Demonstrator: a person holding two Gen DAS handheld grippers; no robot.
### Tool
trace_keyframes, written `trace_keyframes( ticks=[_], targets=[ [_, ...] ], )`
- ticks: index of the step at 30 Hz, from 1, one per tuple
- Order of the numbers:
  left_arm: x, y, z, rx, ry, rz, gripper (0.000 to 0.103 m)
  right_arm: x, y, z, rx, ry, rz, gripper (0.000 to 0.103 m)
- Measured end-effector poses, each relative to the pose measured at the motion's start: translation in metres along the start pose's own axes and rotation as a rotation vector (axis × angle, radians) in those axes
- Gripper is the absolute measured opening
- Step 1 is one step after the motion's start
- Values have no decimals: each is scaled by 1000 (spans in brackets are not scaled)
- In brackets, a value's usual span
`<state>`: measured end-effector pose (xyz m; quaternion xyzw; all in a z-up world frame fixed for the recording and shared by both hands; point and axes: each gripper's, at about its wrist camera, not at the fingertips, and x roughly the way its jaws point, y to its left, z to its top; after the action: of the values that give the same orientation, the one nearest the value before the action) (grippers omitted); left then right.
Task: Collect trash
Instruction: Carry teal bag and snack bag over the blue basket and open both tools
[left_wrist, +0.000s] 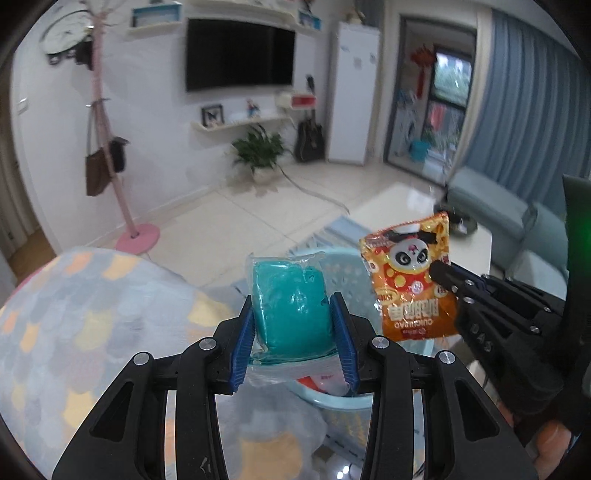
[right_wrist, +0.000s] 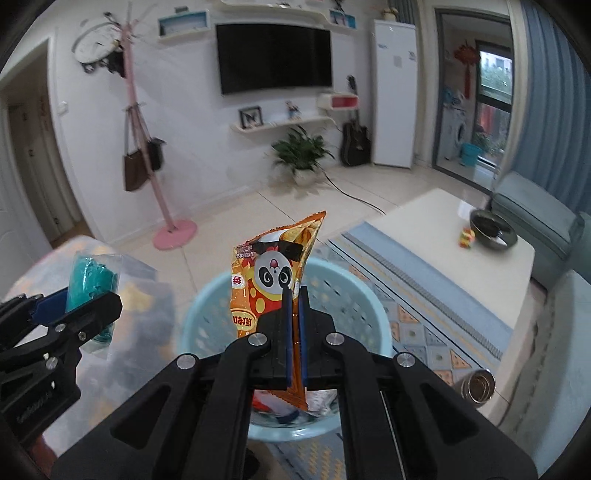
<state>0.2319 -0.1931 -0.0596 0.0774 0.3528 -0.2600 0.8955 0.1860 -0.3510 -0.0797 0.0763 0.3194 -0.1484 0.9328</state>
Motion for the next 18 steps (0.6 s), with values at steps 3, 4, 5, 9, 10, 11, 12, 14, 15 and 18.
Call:
trace_keyframes(
  ticks=[3, 4, 5, 9, 10, 11, 12, 14, 15, 18],
  targets=[
    [18, -6, 0, 16, 35, -23, 39, 29, -11, -12, 16, 53, -28, 2],
    [25, -8, 0, 17, 50, -30, 39, 37, -16, -17, 34, 79, -23, 2],
    [31, -8, 0, 18, 65, -31, 39, 42, -20, -21, 46, 91, -24, 2],
    [55, -6, -1, 18, 104, -39, 61, 57, -28, -24, 79, 138, -7, 3],
    [56, -8, 1, 11, 104, -41, 65, 61, -31, -24, 89, 149, 1, 3],
    [56, -6, -1, 2, 105, -47, 67, 62, -34, -26, 96, 157, 11, 5],
    [54, -4, -1, -7, 106, -58, 68, 64, -36, -26, 103, 164, 20, 9],
    [48, 1, 0, -28, 86, -85, 76, 66, -40, -27, 118, 178, 35, 17],
    [41, 7, -1, -47, 70, -84, 79, 67, -43, -27, 127, 181, 36, 18],
    [24, 14, -2, -89, 35, -104, 87, 61, -46, -28, 146, 184, 42, 24]
  ],
)
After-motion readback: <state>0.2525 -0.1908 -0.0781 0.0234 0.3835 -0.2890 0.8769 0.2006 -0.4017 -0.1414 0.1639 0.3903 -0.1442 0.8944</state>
